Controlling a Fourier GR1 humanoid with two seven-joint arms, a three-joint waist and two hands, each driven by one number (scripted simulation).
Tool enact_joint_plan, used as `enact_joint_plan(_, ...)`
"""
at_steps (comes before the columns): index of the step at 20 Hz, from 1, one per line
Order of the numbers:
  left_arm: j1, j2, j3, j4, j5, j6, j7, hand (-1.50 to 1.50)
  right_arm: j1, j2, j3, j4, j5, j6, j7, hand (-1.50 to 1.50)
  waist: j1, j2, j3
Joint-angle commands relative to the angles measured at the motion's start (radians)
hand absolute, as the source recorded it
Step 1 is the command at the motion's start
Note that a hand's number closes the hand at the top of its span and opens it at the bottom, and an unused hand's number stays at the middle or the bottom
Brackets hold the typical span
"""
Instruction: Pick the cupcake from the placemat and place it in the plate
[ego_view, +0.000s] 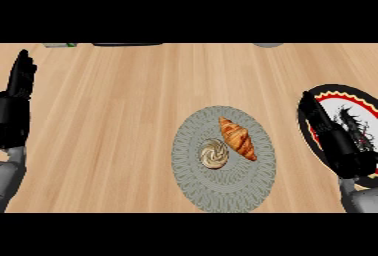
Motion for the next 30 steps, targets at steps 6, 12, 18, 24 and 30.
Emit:
enact_joint_plan(6,0.207,-0.231,-0.125,0.146,0.173,-0.107,0.239,0.0,-0.19,0.004,-0.194,-0.138,-0.03,-0.207,0.096,1.5,0.005,0.034,-0.017)
enact_joint_plan(12,0.217,-0.282,-0.16,0.094,0.219,-0.138,0.299,0.0,-0.021,0.061,-0.173,-0.174,0.268,-0.614,0.16,-1.5,-0.009,0.022,-0.012)
enact_joint_plan(18,0.245,-0.285,-0.162,0.025,0.222,-0.137,0.355,0.0,0.197,0.102,-0.023,-0.437,0.413,-0.66,0.212,-1.5,0.005,0.026,-0.011)
enact_joint_plan(24,0.249,-0.279,-0.17,-0.029,0.222,-0.141,0.389,0.0,0.239,-0.091,0.103,-0.511,0.563,-0.467,0.526,-1.5,0.009,0.024,-0.014)
enact_joint_plan(30,0.292,-0.309,-0.204,-0.025,0.188,-0.132,0.352,0.0,0.092,-0.213,0.149,-0.625,0.614,-0.227,0.898,-1.5,0.033,0.028,-0.015)
